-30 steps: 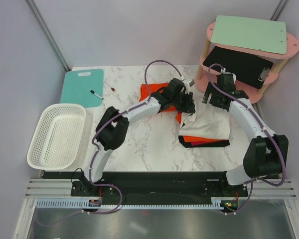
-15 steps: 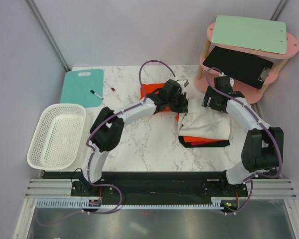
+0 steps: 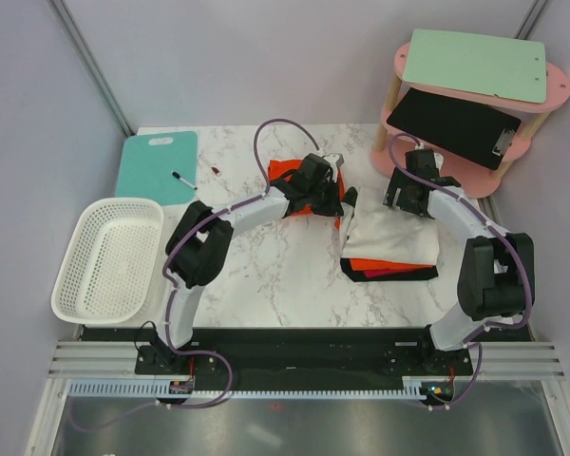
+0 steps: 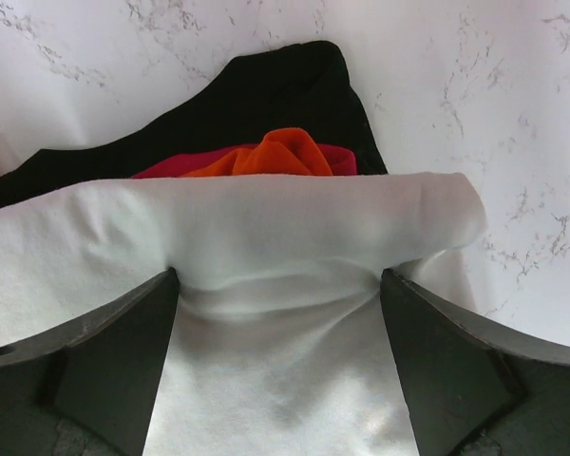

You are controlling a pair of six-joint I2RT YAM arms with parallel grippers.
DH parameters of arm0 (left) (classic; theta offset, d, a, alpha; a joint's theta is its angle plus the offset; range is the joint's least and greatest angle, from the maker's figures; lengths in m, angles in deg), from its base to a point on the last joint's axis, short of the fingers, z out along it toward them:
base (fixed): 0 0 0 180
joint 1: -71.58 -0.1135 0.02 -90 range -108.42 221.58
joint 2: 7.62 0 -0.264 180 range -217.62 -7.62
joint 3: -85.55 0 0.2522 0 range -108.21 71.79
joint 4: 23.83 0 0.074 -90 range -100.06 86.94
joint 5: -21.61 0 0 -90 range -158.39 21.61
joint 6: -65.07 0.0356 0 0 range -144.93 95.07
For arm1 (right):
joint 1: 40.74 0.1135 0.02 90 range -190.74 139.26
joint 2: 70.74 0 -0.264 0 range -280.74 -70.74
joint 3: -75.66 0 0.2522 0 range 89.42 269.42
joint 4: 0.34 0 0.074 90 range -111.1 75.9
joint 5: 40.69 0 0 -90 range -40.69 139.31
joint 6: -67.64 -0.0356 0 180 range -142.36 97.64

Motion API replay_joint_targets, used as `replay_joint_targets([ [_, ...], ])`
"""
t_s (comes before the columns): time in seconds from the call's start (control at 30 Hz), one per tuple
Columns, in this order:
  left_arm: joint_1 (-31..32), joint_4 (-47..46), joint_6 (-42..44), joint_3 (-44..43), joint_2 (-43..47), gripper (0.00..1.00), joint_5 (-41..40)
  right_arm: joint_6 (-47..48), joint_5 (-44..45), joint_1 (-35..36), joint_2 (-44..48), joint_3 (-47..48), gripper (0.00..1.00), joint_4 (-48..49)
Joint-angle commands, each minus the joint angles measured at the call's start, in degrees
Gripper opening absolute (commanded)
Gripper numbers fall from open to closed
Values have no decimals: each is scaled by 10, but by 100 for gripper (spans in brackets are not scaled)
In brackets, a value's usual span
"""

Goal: Fold and stack the t-shirts
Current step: Fold the tshirt

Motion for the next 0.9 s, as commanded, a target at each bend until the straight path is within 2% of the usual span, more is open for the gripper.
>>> replay_joint_targets([
  [0.0, -5, 3, 11, 14, 42, 34, -8, 11, 5, 3, 26, -5, 95, 24],
  [0.07, -5, 1, 17, 33, 70, 55, -15, 18, 5, 7, 49, -10, 96, 31],
  [0.1, -5, 1, 18, 41, 82, 68, -23, 20, 4, 14, 71, -10, 97, 32],
  [0.27, -12, 1, 33, 109, 158, 88, -80, 36, -36, 37, 89, 8, 98, 55],
  [0.4, -50, 1, 29, 158, 187, 91, -105, 38, -101, 50, 42, 49, 98, 61],
  [0.47, -93, 1, 12, 183, 188, 93, -103, 36, -128, 56, 13, 76, 98, 65],
  [0.63, -196, -1, -24, 190, 137, 93, -63, 30, -137, 75, -7, 96, 98, 76],
  [0.87, -218, -13, -32, 154, 76, 93, -47, 35, -155, 84, 0, 92, 98, 83],
])
